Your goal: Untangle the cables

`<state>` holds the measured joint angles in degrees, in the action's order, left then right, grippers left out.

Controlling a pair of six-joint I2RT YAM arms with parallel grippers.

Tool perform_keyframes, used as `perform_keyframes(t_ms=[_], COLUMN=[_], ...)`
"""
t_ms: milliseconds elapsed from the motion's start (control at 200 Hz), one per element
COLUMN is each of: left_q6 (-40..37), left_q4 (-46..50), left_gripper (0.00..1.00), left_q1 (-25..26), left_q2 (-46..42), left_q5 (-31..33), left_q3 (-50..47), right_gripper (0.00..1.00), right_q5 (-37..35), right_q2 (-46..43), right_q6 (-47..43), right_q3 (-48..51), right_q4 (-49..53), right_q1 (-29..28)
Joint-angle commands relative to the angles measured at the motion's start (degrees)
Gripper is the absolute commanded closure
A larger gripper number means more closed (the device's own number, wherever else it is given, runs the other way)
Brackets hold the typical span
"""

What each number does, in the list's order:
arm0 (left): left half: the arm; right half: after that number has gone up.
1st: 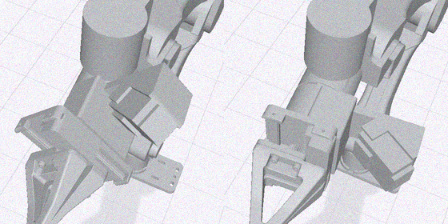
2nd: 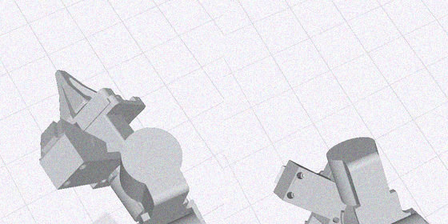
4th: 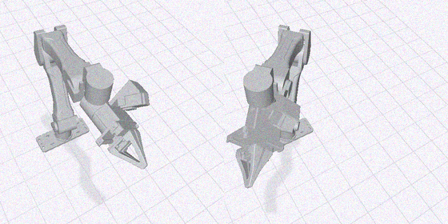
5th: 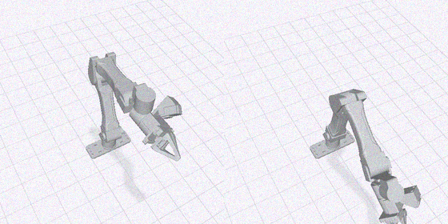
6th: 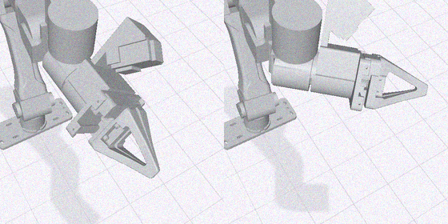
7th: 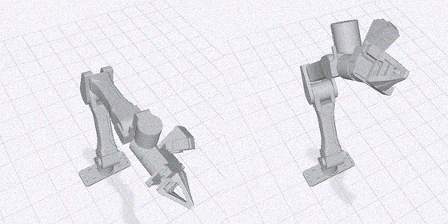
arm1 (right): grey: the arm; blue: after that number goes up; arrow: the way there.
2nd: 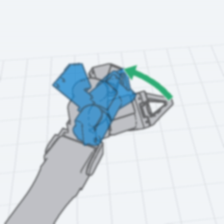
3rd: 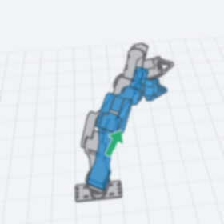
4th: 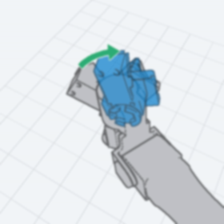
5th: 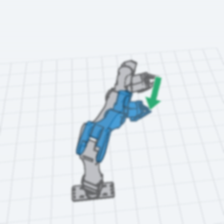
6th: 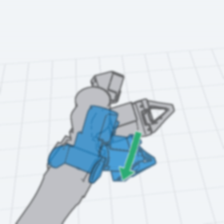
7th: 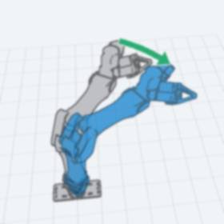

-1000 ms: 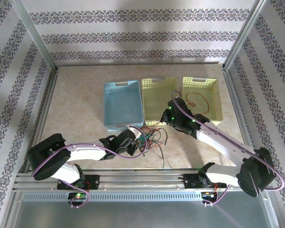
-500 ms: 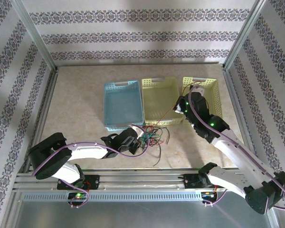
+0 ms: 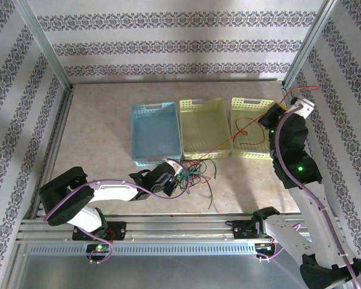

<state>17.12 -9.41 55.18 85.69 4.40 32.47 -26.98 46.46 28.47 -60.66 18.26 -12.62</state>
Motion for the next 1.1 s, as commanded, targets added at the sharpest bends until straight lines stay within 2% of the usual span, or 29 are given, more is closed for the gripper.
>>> perform_keyframes(t_ms=[0,180,305,415,540,700,950,1095], left_q6=[1.7,2.3,2.5,3.1,3.1,2.1,1.1,1.7], left_q4=[2.4,1.5,1.0,-0.1,-0.1,0.6,1.0,0.5], left_gripper=[1.0,1.0,1.0,1.0,1.0,1.0,1.0,1.0], left_q1=[1.1,1.1,1.1,1.1,1.1,1.1,1.1,1.1], left_q2=[1.7,3.4,4.6,4.6,4.5,4.1,4.0,4.3], left_q5=[2.0,2.7,3.0,2.9,2.3,2.1,2.0,1.9], left_q3=[-2.0,-2.8,-3.2,-3.7,-3.6,-3.0,-2.7,-2.8], right_gripper=[1.0,1.0,1.0,1.0,1.0,1.0,1.0,1.0], right_q5=[2.1,15.0,22.4,25.4,25.6,21.9,23.3,20.6], right_q2=[0.0,4.6,8.7,11.6,14.1,16.6,20.8,21.8], right_q6=[-2.4,-0.9,-0.1,-0.2,-1.6,-6.6,-6.3,-7.0], right_q3=[-4.6,-10.3,-14.3,-15.6,-15.5,-15.9,-26.5,-29.3], right_q4=[-4.3,-7.4,-9.1,-9.8,-10.3,-11.8,-12.9,-13.1], right_q1=[4.2,10.7,11.7,11.7,11.8,12.0,12.4,12.4])
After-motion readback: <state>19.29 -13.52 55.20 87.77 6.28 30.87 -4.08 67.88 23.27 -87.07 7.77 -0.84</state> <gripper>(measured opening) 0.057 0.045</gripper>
